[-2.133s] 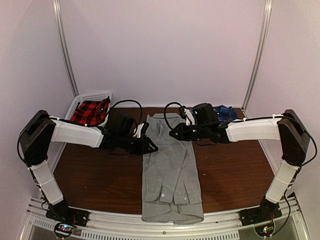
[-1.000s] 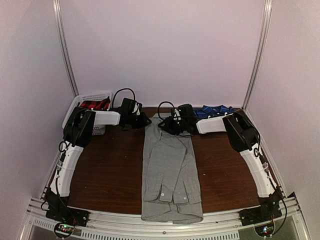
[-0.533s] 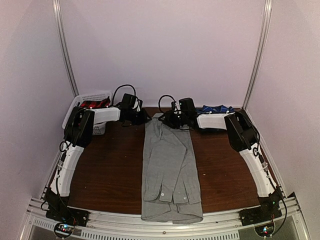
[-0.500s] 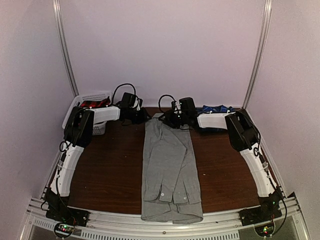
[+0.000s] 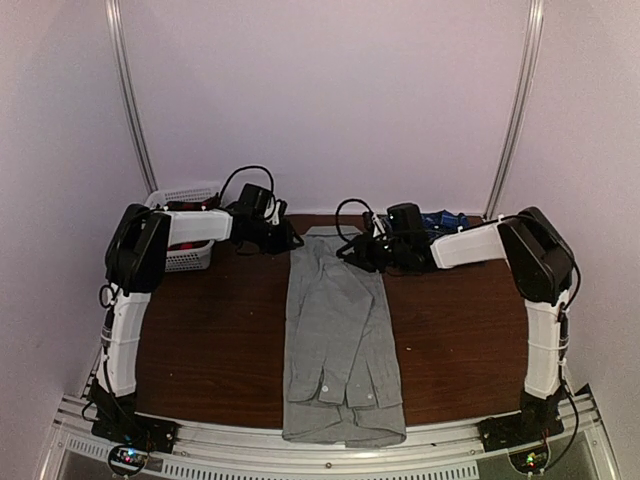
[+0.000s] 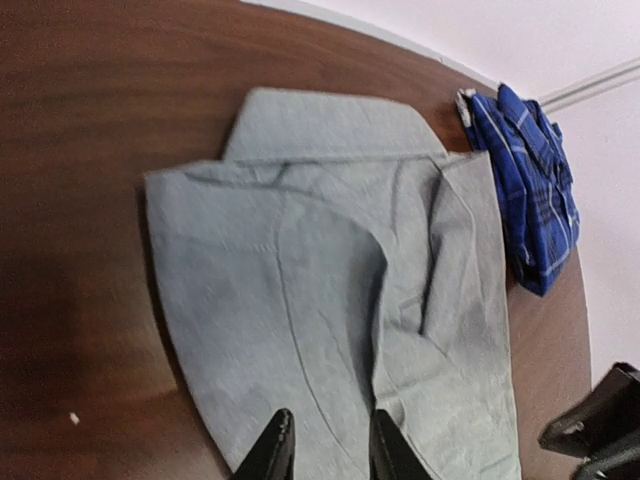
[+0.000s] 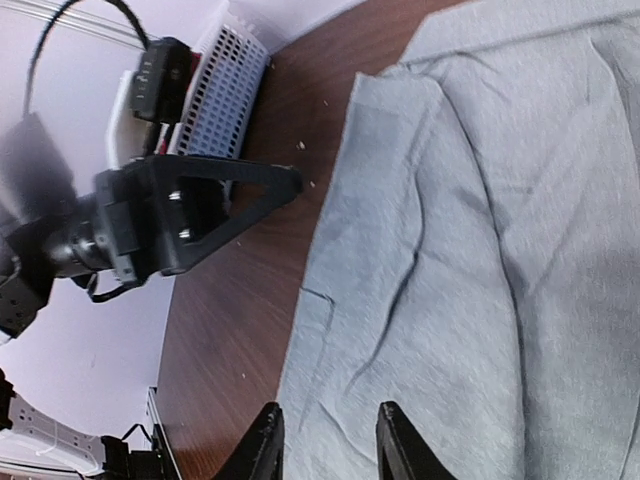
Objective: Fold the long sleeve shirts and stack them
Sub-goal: Adjust the sleeve of the rectangle-folded shirt.
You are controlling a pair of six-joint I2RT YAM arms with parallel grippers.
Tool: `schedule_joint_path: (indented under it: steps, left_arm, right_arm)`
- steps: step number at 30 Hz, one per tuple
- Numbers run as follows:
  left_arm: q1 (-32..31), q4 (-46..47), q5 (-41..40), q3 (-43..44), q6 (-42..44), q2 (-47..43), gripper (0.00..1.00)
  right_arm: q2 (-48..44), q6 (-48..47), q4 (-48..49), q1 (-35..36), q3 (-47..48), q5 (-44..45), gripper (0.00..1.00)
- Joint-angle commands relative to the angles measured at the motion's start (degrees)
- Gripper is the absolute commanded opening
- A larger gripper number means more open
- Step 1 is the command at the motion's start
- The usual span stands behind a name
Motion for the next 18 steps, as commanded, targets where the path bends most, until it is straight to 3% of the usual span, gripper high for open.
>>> schedule_joint_path:
  steps: [1,10,18]
  left_arm:
    - [-3.2,5.3,2.4,-9.2,-0.7,-7.6,0.27]
    - [-6.6,8.0,5.9,-20.3,-1.9,-15.6,0.27]
    - [-9.7,11.9,9.3,-19.1,-3.7,-10.4,0.28]
  right_arm:
    - [-1.3,0.0,5.5,0.4,-7.3,-1.2,0.31]
    - [-0.3,0.5,8.4,0.3,-13.7,-0.5,0.28]
    - [-5.0,-0.3,7.6,0.4,-16.3,2.0,0.29]
